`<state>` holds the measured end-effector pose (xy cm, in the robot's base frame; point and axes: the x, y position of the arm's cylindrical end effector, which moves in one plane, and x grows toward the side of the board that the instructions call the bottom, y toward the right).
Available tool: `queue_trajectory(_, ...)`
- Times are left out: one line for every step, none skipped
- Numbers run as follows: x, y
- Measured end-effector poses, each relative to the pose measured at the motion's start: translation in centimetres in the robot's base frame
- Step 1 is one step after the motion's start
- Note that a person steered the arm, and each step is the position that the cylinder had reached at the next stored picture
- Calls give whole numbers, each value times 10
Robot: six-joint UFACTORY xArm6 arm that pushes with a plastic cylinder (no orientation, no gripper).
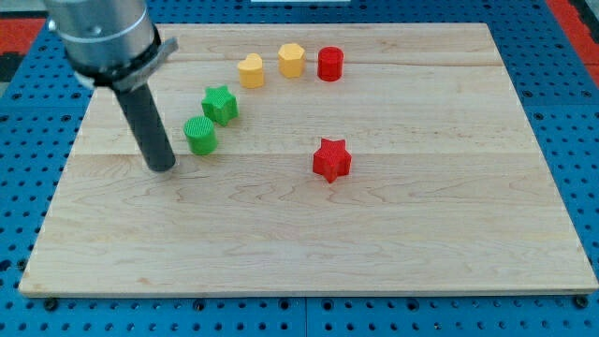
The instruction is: Move the red star diagonally to the bottom right of the green circle
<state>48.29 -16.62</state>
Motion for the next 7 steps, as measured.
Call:
queue_trajectory(37, 124)
queue_trajectory(44, 214)
queue_trajectory(32, 292)
queue_trajectory(28, 315)
queue_trajectory(5, 308)
queue_trajectory(5, 237)
queue_trajectory(-12, 172)
